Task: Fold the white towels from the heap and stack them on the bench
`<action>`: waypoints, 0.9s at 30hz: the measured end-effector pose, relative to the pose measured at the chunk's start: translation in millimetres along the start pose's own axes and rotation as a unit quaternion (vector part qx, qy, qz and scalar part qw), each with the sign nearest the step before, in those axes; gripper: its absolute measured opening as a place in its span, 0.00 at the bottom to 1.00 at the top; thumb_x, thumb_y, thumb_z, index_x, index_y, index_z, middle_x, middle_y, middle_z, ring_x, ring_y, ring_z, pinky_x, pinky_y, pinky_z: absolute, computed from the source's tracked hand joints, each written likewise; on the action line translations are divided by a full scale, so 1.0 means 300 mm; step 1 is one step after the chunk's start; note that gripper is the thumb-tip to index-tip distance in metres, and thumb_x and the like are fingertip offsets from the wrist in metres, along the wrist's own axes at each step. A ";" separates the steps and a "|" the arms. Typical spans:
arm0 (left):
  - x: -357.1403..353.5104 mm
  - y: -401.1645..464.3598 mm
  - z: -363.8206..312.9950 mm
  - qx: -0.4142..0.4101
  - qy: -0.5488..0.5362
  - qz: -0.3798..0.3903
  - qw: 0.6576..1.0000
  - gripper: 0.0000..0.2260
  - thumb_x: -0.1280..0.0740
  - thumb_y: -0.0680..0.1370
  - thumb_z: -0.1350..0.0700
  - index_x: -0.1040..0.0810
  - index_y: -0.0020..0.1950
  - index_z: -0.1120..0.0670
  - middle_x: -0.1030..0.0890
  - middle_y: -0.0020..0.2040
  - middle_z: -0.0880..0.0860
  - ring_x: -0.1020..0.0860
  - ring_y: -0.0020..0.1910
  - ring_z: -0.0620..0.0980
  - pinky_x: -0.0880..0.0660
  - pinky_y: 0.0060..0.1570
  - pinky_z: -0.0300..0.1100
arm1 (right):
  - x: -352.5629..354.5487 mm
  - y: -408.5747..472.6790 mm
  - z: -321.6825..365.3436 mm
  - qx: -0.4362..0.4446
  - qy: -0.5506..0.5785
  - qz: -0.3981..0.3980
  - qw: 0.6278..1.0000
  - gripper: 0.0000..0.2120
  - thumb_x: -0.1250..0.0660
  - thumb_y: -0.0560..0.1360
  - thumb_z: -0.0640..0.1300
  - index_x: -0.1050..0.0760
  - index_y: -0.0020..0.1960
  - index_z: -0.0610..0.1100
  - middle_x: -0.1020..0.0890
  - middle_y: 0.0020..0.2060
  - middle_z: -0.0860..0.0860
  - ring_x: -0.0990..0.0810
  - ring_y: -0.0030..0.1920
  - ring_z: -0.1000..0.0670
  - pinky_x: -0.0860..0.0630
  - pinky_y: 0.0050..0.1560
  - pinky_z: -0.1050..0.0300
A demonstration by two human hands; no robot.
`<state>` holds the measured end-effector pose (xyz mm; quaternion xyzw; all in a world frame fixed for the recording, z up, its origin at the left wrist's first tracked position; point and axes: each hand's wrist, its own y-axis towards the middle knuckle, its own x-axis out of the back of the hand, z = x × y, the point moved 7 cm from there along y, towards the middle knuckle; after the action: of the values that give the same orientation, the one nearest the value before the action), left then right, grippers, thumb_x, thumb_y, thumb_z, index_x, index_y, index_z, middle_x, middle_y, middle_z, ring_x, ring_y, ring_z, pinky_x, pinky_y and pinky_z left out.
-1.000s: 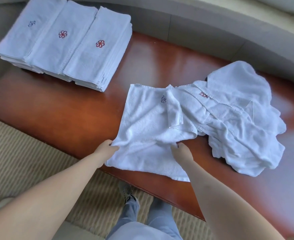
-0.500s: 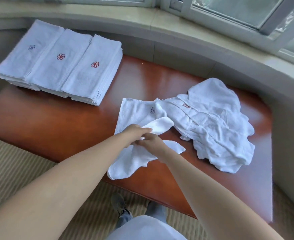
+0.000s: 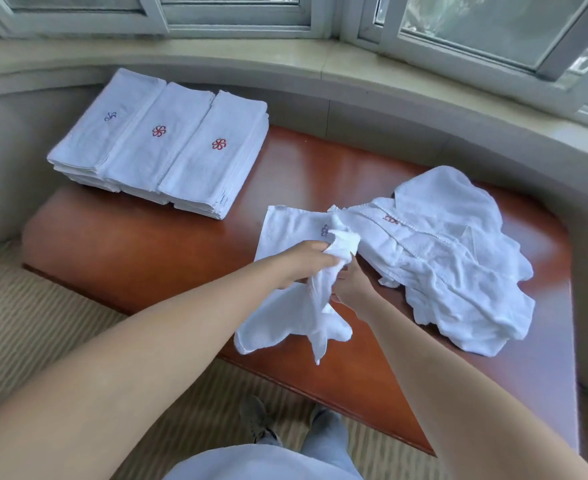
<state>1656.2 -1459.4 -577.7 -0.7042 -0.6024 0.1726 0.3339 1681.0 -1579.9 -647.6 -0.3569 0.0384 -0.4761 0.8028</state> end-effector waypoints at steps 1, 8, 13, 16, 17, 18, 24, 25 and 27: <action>-0.036 -0.006 -0.056 -0.010 0.000 0.013 1.000 0.10 0.36 0.81 0.54 0.18 0.61 0.49 0.15 0.58 0.55 0.17 0.57 0.52 0.20 0.58 0.46 | 0.036 -0.003 0.016 0.022 -0.025 -0.027 0.999 0.20 0.33 0.79 0.36 0.30 0.69 0.48 0.21 0.44 0.53 0.22 0.41 0.53 0.24 0.44 0.59; -0.076 -0.106 -0.371 -0.121 -0.112 -0.009 0.986 0.13 0.34 0.81 0.58 0.18 0.64 0.53 0.15 0.59 0.56 0.18 0.61 0.55 0.23 0.59 0.47 | 0.412 -0.190 0.185 0.105 0.056 -0.310 0.943 0.11 0.40 0.75 0.43 0.27 0.51 0.57 0.18 0.41 0.54 0.18 0.42 0.49 0.23 0.38 0.54; 0.140 -0.191 -0.301 -0.138 -0.203 -0.075 0.966 0.13 0.35 0.79 0.56 0.17 0.61 0.47 0.13 0.54 0.49 0.16 0.56 0.50 0.21 0.49 0.43 | 0.358 -0.202 0.390 0.191 -0.083 -0.303 0.930 0.11 0.39 0.77 0.45 0.26 0.55 0.58 0.19 0.40 0.57 0.19 0.44 0.53 0.25 0.46 0.52; 0.313 -0.197 -0.033 -0.066 -0.274 -0.184 0.942 0.10 0.35 0.80 0.56 0.17 0.58 0.47 0.13 0.53 0.51 0.16 0.54 0.53 0.20 0.49 0.42 | 0.126 -0.142 0.381 0.191 -0.189 -0.106 0.957 0.31 0.35 0.79 0.43 0.39 0.78 0.61 0.20 0.52 0.56 0.19 0.48 0.50 0.26 0.52 0.55; 0.358 -0.194 0.083 -0.030 -0.285 -0.221 0.932 0.11 0.35 0.80 0.57 0.18 0.60 0.49 0.14 0.55 0.53 0.17 0.57 0.56 0.20 0.54 0.46 | 0.046 -0.135 0.346 0.179 -0.234 -0.051 0.954 0.37 0.33 0.79 0.43 0.45 0.81 0.61 0.22 0.59 0.55 0.21 0.51 0.49 0.28 0.53 0.56; 0.389 -0.191 0.199 0.005 -0.292 -0.246 0.924 0.13 0.36 0.80 0.59 0.18 0.61 0.51 0.14 0.55 0.56 0.16 0.56 0.58 0.20 0.54 0.48 | -0.023 -0.133 0.299 0.160 -0.267 -0.009 0.950 0.39 0.32 0.78 0.43 0.48 0.82 0.61 0.24 0.65 0.54 0.21 0.55 0.49 0.28 0.55 0.57; 0.405 -0.149 0.723 0.146 -0.177 -0.296 0.927 0.16 0.38 0.81 0.61 0.23 0.68 0.57 0.18 0.60 0.62 0.19 0.56 0.61 0.21 0.49 0.51 | -0.216 -0.139 -0.090 0.000 -0.382 0.191 0.904 0.22 0.34 0.80 0.47 0.27 0.74 0.48 0.24 0.70 0.49 0.23 0.66 0.47 0.28 0.63 0.57; 0.401 -0.140 0.770 0.154 -0.155 -0.305 0.927 0.17 0.38 0.81 0.61 0.24 0.69 0.58 0.20 0.63 0.63 0.20 0.60 0.64 0.21 0.52 0.53 | -0.200 -0.133 -0.134 -0.026 -0.366 0.180 0.913 0.20 0.34 0.81 0.46 0.25 0.72 0.47 0.24 0.69 0.48 0.22 0.63 0.47 0.27 0.61 0.57; 0.390 -0.125 0.828 0.168 -0.128 -0.316 0.925 0.19 0.37 0.81 0.59 0.27 0.72 0.60 0.22 0.67 0.63 0.23 0.65 0.64 0.24 0.61 0.56 | -0.145 -0.108 -0.208 -0.081 -0.310 0.134 0.938 0.17 0.34 0.81 0.45 0.22 0.69 0.45 0.21 0.64 0.47 0.21 0.53 0.47 0.24 0.55 0.54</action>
<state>1493.6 -1279.5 -712.0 -0.3829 -0.7936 0.2450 0.4044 1608.5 -1588.5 -686.2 -0.5420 -0.1262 -0.2250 0.7998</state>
